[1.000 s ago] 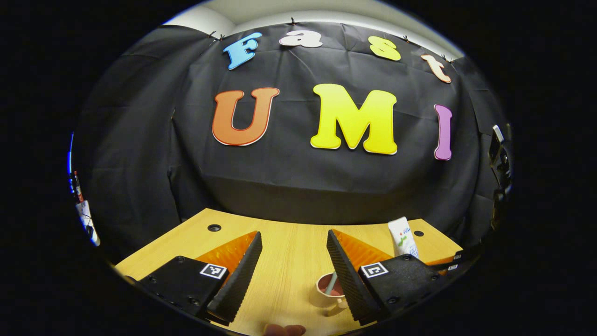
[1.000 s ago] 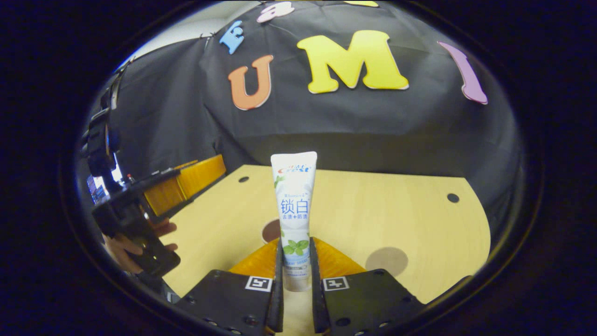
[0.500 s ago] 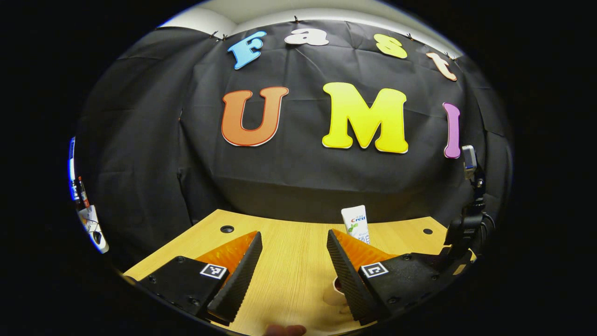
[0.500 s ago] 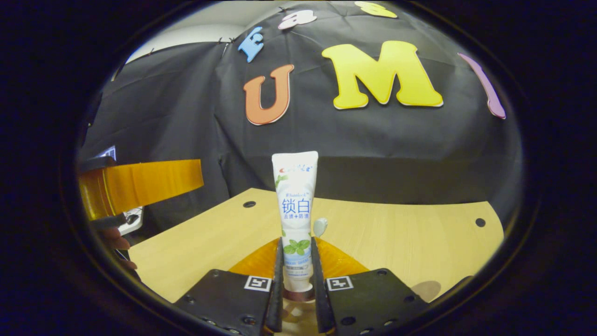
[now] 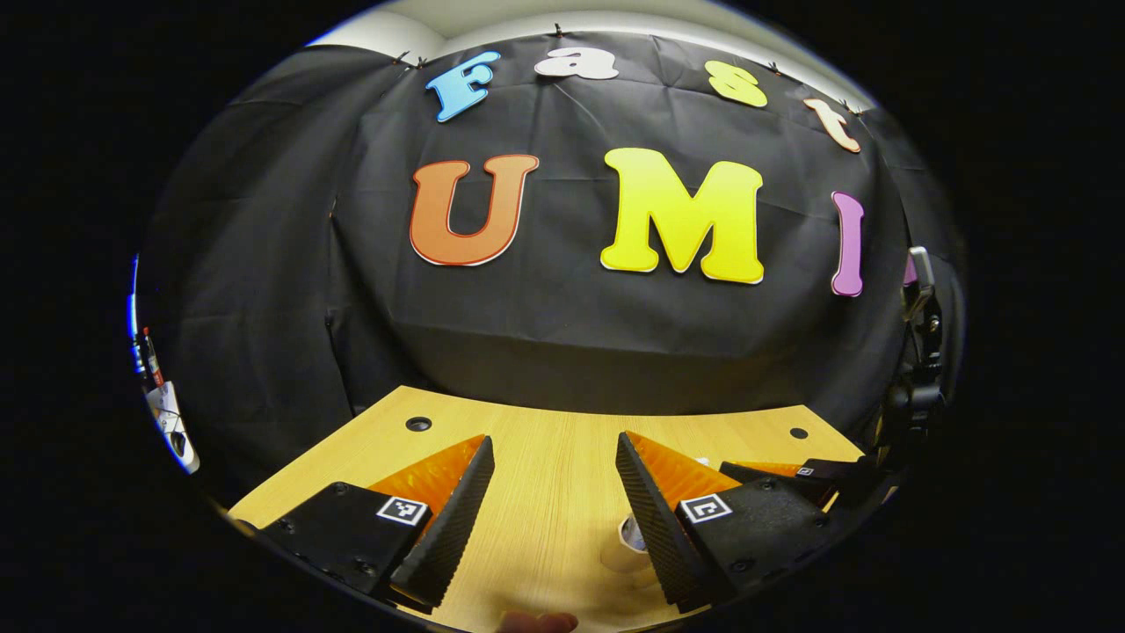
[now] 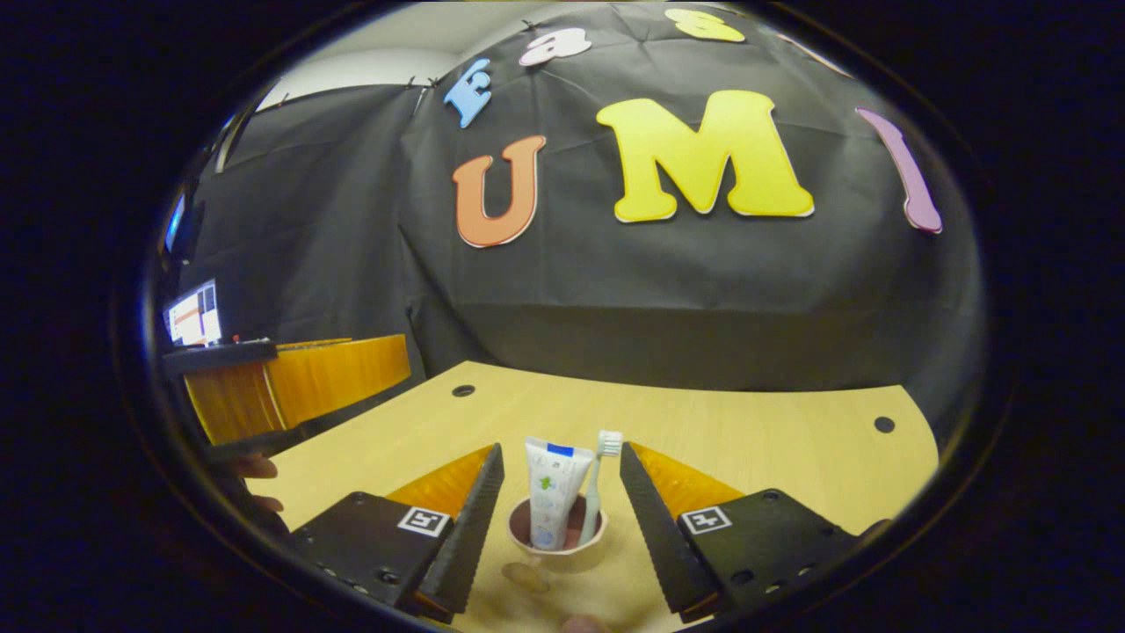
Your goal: Put the toothbrush and toothpaste on the desktop into the cup, then pick up the cup and place it on the coaster on the desktop.
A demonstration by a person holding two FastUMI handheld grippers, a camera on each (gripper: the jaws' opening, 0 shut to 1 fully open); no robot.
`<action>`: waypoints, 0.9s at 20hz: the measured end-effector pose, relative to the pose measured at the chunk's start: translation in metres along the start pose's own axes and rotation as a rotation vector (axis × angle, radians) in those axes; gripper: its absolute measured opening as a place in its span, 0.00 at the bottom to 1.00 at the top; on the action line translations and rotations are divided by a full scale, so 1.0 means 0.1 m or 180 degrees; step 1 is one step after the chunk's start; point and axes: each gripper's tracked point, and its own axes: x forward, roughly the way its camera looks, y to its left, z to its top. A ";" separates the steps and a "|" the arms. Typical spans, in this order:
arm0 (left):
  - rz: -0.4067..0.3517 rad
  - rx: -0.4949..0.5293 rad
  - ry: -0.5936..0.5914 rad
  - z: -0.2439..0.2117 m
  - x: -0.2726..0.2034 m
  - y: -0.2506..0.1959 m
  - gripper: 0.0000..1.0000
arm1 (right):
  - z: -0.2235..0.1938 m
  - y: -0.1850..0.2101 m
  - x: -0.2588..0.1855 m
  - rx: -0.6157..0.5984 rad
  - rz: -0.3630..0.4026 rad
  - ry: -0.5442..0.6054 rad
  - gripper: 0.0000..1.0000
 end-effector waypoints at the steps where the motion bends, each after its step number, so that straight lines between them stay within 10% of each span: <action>1: -0.0009 -0.0045 0.0145 -0.09 -0.02 -0.05 0.89 | 0.03 -0.13 -0.09 -0.0025 -0.0114 0.0013 0.85; 11: -0.0233 -0.0019 0.0569 -0.10 -0.10 -0.56 0.89 | 0.30 -1.50 -1.60 0.0347 -0.0934 0.0001 0.91; 18: -0.0283 -0.0060 0.2275 -1.25 -0.32 -0.87 0.89 | 0.23 -2.13 -2.07 0.0648 -0.1299 -0.0014 0.95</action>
